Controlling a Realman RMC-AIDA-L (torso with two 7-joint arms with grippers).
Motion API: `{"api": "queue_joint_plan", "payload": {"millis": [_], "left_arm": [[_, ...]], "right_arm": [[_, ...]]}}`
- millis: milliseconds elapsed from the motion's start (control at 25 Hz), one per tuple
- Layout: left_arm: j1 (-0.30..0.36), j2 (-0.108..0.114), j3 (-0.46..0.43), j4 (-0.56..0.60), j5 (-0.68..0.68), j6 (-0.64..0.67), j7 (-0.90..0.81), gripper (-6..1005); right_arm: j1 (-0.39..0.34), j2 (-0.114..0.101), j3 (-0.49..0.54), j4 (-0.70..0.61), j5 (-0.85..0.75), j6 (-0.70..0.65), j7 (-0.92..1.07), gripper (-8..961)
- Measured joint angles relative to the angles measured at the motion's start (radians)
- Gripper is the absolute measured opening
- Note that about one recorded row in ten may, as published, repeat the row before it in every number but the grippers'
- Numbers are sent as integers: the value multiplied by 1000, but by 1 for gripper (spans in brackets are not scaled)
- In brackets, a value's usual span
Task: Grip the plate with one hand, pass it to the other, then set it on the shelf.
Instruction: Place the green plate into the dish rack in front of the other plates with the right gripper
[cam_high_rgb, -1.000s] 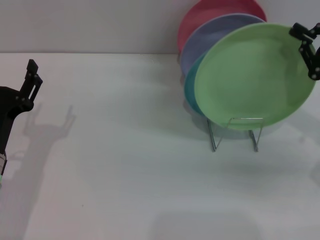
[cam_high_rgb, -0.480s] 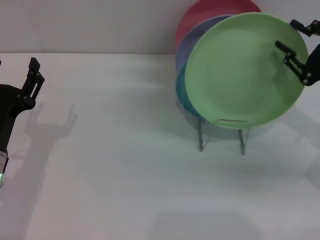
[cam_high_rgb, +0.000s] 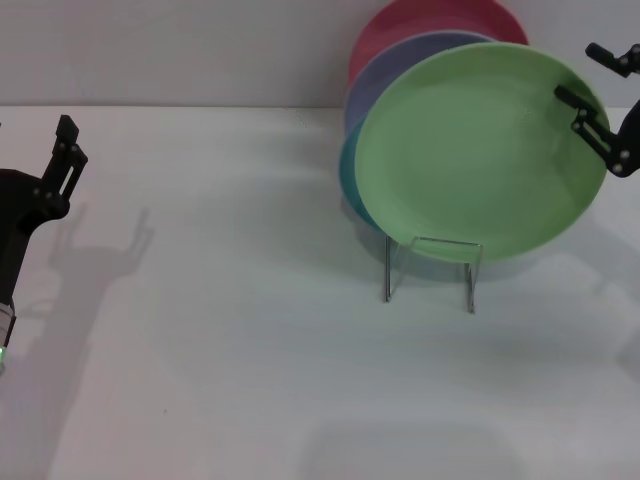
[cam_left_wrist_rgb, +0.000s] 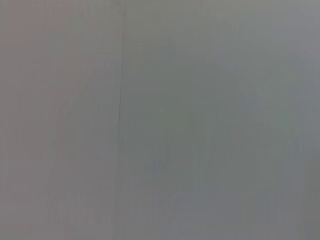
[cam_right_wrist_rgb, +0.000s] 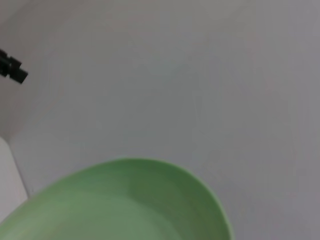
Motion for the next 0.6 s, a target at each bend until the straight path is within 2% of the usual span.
{"api": "queue_joint_plan", "payload": {"millis": [600], "left_arm": [[-2,-2,8,6,-6,5,0,813]], "right_arm": [[-21,2,-9,-13,-2,46,-1,377]]}}
